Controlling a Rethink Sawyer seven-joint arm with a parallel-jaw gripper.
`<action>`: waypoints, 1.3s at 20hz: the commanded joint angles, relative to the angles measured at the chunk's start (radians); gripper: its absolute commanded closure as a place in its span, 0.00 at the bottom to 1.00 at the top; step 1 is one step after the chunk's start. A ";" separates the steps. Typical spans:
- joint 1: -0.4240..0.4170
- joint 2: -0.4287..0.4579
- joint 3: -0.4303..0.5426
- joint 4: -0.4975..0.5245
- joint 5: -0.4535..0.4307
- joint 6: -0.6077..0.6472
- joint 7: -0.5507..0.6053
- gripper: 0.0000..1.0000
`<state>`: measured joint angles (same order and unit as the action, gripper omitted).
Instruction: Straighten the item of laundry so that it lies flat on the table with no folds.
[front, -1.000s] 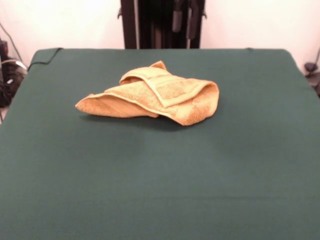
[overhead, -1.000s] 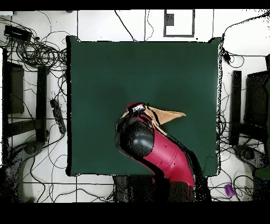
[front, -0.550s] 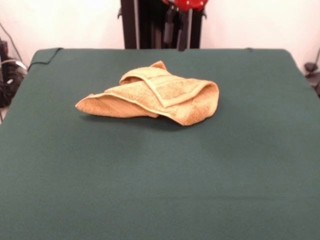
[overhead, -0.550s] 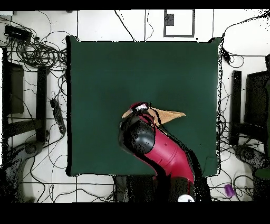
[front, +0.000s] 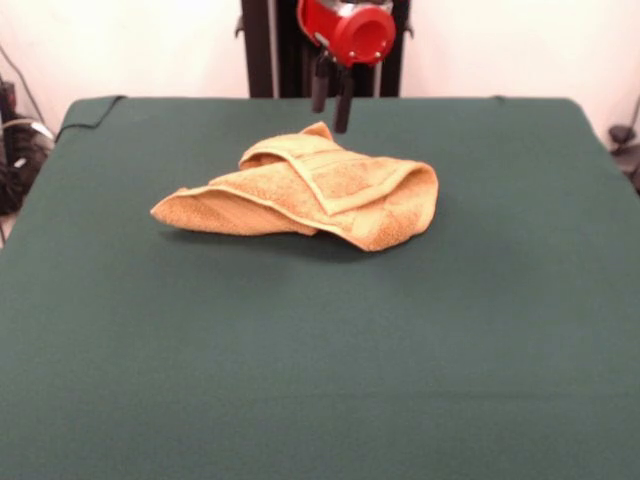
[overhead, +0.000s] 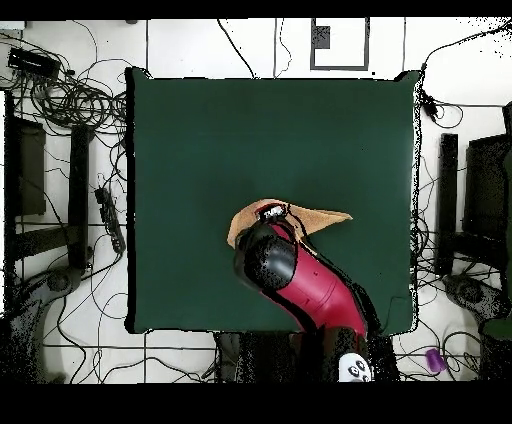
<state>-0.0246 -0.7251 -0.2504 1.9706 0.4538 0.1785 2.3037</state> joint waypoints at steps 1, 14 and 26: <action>0.002 0.035 0.099 0.110 -0.045 -0.025 0.117 0.00; -0.054 0.143 0.120 0.097 -0.130 -0.171 0.139 0.00; 0.026 0.271 0.081 0.100 -0.042 -0.310 0.243 0.00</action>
<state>-0.0528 -0.5189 -0.2484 2.0268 0.3519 -0.1063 2.3037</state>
